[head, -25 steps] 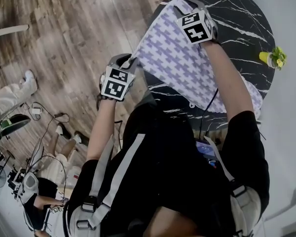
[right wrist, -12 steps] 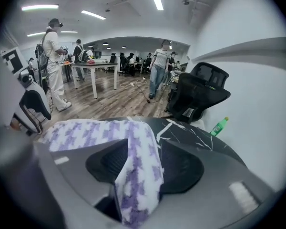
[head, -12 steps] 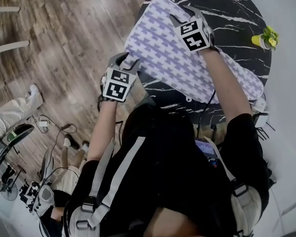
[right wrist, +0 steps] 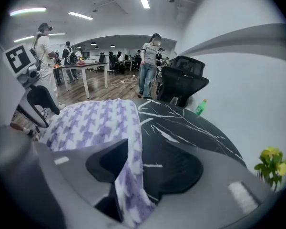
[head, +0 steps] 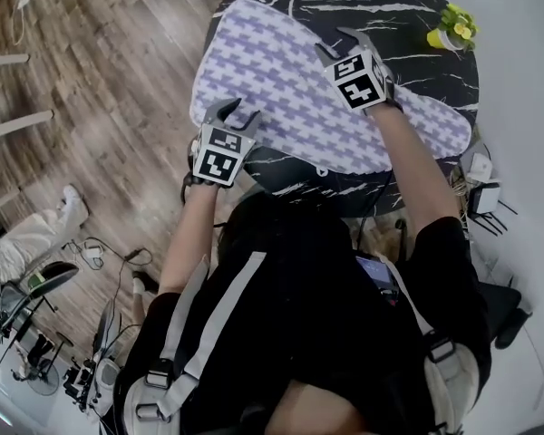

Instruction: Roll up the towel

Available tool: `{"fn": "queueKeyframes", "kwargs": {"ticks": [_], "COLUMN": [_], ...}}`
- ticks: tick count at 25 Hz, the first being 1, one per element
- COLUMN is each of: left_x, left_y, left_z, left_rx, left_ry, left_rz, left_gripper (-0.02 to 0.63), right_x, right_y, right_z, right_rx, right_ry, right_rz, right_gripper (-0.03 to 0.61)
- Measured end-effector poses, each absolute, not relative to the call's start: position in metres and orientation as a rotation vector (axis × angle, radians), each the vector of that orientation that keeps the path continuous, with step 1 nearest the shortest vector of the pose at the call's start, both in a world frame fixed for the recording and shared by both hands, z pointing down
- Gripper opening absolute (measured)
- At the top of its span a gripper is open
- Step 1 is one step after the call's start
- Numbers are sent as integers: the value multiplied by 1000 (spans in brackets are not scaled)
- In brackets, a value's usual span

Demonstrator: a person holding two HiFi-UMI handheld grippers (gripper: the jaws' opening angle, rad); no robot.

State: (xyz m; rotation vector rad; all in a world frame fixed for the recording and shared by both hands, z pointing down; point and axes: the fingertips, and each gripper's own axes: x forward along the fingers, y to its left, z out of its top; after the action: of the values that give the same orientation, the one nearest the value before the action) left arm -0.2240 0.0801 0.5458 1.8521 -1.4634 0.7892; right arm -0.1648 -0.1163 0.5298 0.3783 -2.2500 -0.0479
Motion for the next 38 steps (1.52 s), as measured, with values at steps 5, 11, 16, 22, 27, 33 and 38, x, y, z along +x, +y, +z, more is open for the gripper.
{"fn": "queueKeyframes", "kwargs": {"ticks": [5,11,16,22,27,33,38], "left_x": [-183,-113,-54,-22,-13,-12,-22], "left_y": [45,15,2,-18,-29,-28,-47], "left_z": [541,541,548,551,546,546,539], "left_rx": [1911,1959,1983,1986,1970,1956,1976], "left_ry": [-1435,-1370,-1300,-1282,-1294,-1297,-1328], "left_rz": [823,846,868,906,922,925,917], "left_gripper": [193,189,189,189,187,186,180], "right_x": [-64,65,134,155,123,104,108], "right_y": [-133,-156,-179,-175,-142,-120,-89], "right_z": [532,543,546,553,569,582,579], "right_rx": [475,583,643,537,294,175,124], "right_ry": [-2193,-2093,-2055,-2084,-2120,-2089,-2085], "right_rz": [8,75,94,138,55,-111,-224], "right_gripper": [206,195,178,172,184,87,17]}}
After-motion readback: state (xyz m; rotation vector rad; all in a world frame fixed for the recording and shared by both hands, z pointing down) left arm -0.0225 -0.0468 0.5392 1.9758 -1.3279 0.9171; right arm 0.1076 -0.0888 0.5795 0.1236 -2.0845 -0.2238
